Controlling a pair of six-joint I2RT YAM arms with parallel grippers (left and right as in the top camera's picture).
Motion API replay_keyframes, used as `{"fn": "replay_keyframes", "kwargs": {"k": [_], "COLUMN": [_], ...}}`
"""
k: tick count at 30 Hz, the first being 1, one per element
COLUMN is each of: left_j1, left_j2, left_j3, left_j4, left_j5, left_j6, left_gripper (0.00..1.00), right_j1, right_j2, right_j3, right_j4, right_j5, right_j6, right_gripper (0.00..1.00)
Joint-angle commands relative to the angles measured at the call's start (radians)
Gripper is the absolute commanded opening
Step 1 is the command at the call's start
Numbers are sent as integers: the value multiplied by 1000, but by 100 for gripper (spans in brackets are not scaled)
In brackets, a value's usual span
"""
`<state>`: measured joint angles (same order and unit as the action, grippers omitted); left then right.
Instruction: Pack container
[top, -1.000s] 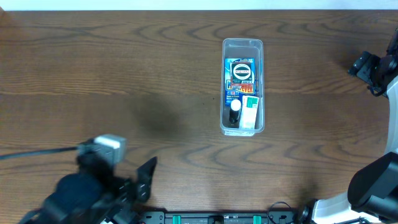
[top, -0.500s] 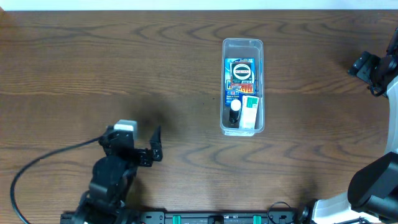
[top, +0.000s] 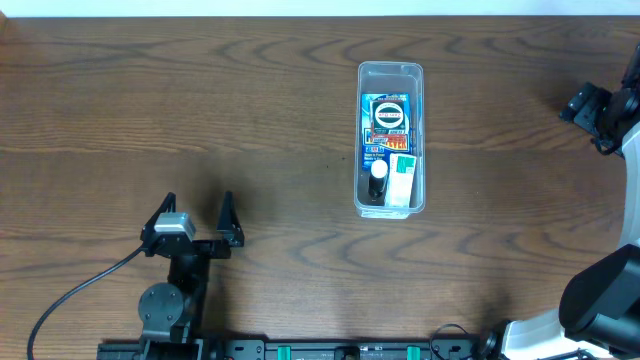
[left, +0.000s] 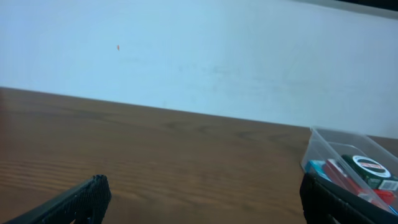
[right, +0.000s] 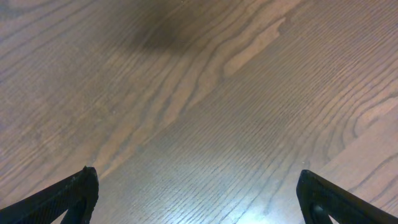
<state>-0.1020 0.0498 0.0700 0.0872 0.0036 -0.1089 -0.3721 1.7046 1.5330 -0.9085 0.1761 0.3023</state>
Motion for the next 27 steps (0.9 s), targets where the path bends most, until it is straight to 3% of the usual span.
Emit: {"fn": "replay_keyframes", "kwargs": {"k": [1,12,18,27], "left_j1": [15,46,64,67], "left_j2": [-50,-48,-48,-48], "left_j3": [-23,-66,-66,-66], "left_j4": [13,-35,-165,-158], "left_j5": [15,16,14,11], "left_j6": [39,72,90,90], "left_gripper": [98,98,98,98], "right_j1": [-6,-6,-6,-6], "right_j2": [8,8,8,8], "right_j3": [-4,-4,-4,-4], "right_j4": [-1,-1,-1,-1], "right_j5": [7,7,7,7], "right_j6": [-11,-11,-11,-11], "right_gripper": [99,99,99,99]}}
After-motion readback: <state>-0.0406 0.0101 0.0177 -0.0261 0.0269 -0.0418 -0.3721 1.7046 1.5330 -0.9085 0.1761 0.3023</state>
